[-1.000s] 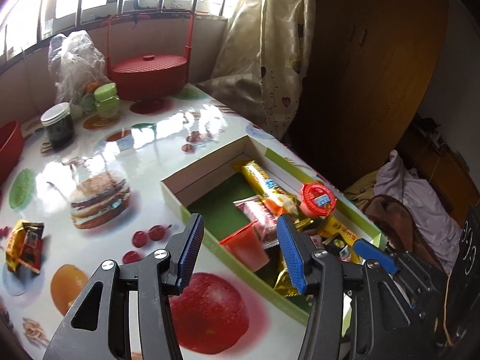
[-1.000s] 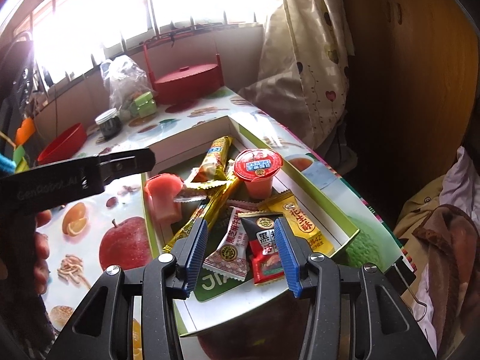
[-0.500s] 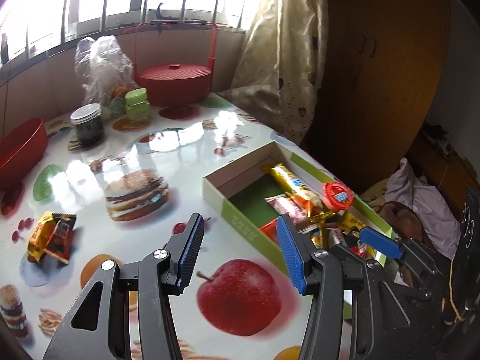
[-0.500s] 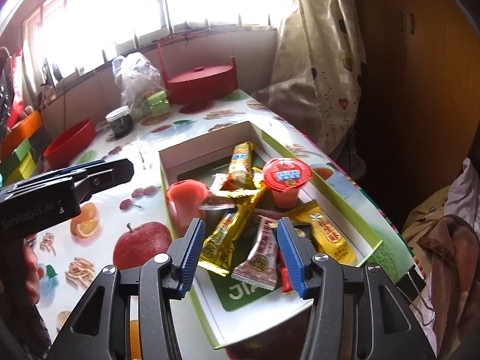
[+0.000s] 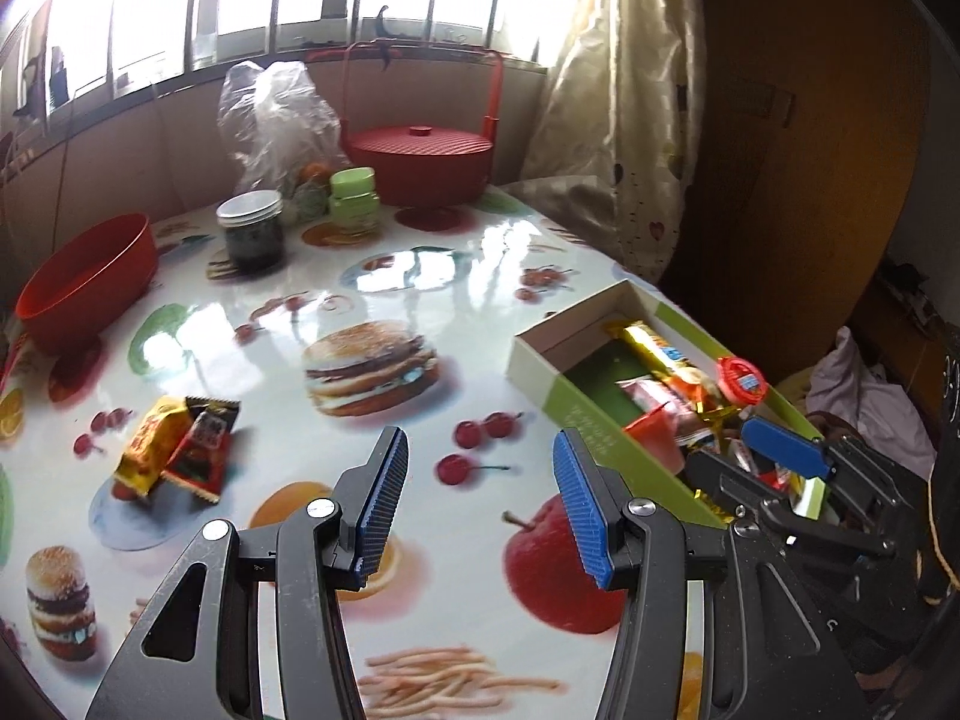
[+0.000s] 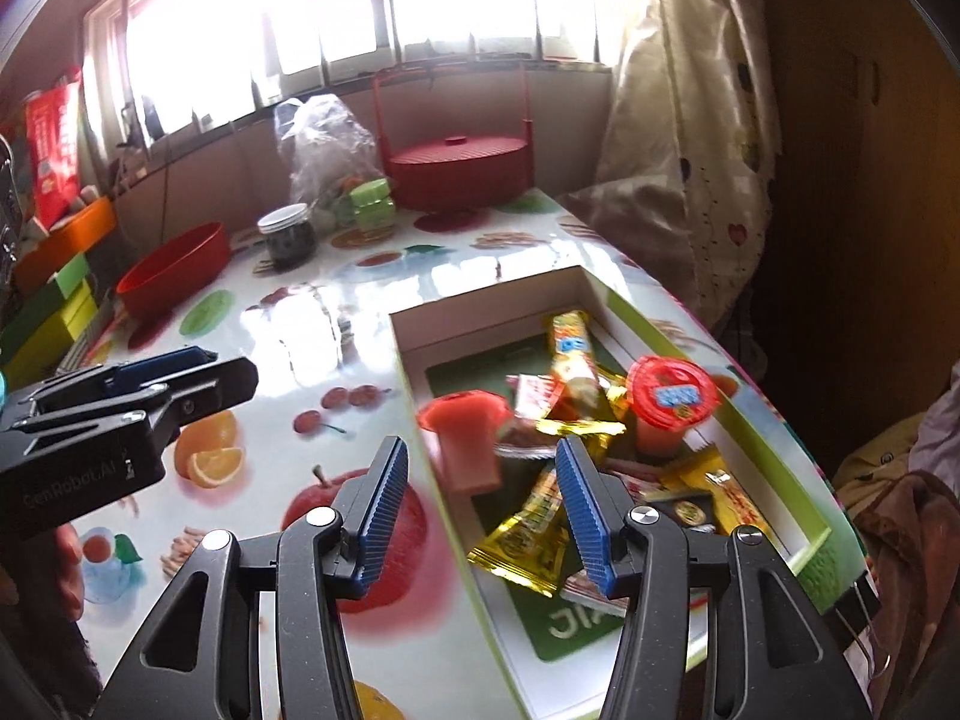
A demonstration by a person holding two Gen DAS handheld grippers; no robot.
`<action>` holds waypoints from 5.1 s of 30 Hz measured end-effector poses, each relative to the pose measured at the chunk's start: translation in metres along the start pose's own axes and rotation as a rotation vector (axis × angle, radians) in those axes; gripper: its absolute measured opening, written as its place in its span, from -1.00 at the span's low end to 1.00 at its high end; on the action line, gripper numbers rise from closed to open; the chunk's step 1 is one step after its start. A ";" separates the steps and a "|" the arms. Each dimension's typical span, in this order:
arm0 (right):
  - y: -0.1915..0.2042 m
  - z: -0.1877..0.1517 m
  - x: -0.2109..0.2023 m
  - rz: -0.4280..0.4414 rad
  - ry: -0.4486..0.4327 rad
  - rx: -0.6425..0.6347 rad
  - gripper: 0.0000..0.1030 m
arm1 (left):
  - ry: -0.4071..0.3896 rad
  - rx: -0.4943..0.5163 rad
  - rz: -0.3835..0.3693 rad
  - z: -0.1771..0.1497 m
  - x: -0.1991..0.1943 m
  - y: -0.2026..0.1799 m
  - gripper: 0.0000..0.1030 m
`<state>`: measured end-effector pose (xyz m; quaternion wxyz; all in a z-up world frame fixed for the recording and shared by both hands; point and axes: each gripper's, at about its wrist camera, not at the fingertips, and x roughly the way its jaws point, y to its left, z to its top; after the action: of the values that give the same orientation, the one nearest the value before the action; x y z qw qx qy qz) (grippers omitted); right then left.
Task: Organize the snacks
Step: 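Move both open tools away from the box back over the table snacks, then grasp the dark red packet with the right tool while the left tool grasps the yellow peanut-candy packet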
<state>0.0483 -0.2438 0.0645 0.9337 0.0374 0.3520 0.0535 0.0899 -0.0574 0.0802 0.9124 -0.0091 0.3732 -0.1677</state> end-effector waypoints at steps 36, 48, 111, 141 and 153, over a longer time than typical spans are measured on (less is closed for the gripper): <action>0.121 0.040 0.076 0.184 0.084 -0.158 0.00 | -0.008 -0.237 0.202 -0.030 -0.025 0.162 0.01; 0.159 0.058 0.115 0.278 0.172 -0.074 0.01 | 0.010 -0.266 0.213 -0.038 -0.025 0.190 0.01; 0.207 0.052 0.155 0.305 0.201 -0.207 -0.50 | 0.053 -0.246 0.150 -0.023 0.003 0.199 0.01; 0.179 0.046 0.144 0.295 0.200 -0.134 -0.52 | 0.113 -0.165 0.210 -0.014 0.039 0.186 -0.23; 0.176 0.045 0.141 0.288 0.193 -0.134 -0.54 | 0.091 -0.174 0.212 -0.017 0.031 0.182 -0.49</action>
<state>0.1701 -0.0533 0.0251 0.8786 0.0198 0.4267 0.2133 0.1536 0.1065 0.0213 0.9029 -0.0412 0.4263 -0.0375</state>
